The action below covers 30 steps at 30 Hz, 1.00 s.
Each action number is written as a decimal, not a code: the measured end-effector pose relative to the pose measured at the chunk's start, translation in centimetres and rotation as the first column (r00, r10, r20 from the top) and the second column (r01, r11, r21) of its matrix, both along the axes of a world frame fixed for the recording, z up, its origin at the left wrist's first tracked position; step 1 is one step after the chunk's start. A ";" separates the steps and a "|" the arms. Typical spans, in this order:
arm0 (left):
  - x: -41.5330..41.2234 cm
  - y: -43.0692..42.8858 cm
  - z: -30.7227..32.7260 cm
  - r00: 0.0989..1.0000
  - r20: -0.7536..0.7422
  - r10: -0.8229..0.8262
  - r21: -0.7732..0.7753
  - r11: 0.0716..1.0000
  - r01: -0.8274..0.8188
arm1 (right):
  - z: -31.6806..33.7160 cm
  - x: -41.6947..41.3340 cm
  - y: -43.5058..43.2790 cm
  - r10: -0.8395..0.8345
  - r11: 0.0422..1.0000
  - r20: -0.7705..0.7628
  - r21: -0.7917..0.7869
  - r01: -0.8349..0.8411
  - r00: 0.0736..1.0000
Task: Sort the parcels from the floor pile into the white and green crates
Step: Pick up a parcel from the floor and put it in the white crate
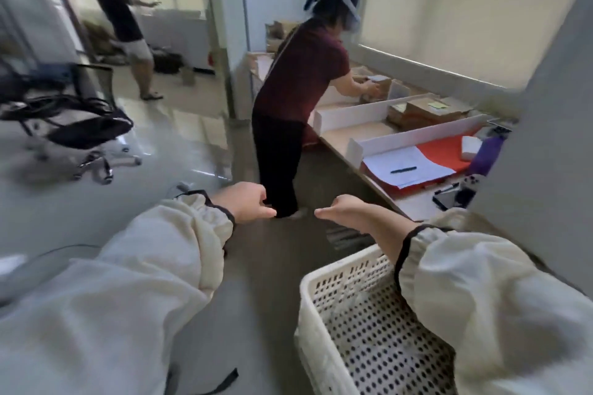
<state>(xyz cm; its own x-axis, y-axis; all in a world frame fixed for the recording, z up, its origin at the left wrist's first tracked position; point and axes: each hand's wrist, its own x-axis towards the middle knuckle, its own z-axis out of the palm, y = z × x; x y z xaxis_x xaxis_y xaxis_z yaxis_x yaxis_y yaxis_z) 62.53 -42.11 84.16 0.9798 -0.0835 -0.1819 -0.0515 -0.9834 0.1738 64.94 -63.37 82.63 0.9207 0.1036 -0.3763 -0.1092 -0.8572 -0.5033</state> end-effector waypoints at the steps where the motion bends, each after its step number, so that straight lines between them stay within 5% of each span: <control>1: -1.4 3.9 -0.1 0.998 -0.008 0.064 0.008 0.998 -0.064 | -0.3 -0.3 4.1 0.057 0.998 -0.003 0.013 -0.057 0.998; 8: -14.6 26.7 -1.3 0.871 -0.063 0.487 0.054 0.873 -0.484 | -1.9 -4.4 28.0 0.528 0.849 -0.045 0.001 -0.529 0.848; 16: -30.8 39.7 -6.4 0.532 -0.148 0.834 0.071 0.546 -0.835 | -6.3 -12.2 50.0 0.847 0.511 -0.122 -0.078 -0.856 0.517; 24: -38.3 44.6 -14.4 0.201 -0.237 0.951 -0.019 0.203 -0.979 | -13.2 -19.9 64.5 0.964 0.087 -0.246 -0.067 -0.994 0.101; 30: -41.5 45.6 -24.5 0.085 -0.283 0.955 -0.042 0.076 -0.996 | -23.3 -25.1 69.7 0.942 -0.047 -0.335 -0.047 -0.998 -0.029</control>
<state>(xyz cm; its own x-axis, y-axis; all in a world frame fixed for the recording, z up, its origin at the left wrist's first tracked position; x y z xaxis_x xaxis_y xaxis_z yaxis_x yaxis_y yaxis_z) 21.05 3.51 59.65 0.1699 0.8775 -0.4484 0.9721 -0.0745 0.2224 39.85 6.36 59.36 -0.1071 0.7372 -0.6671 0.8886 -0.2300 -0.3968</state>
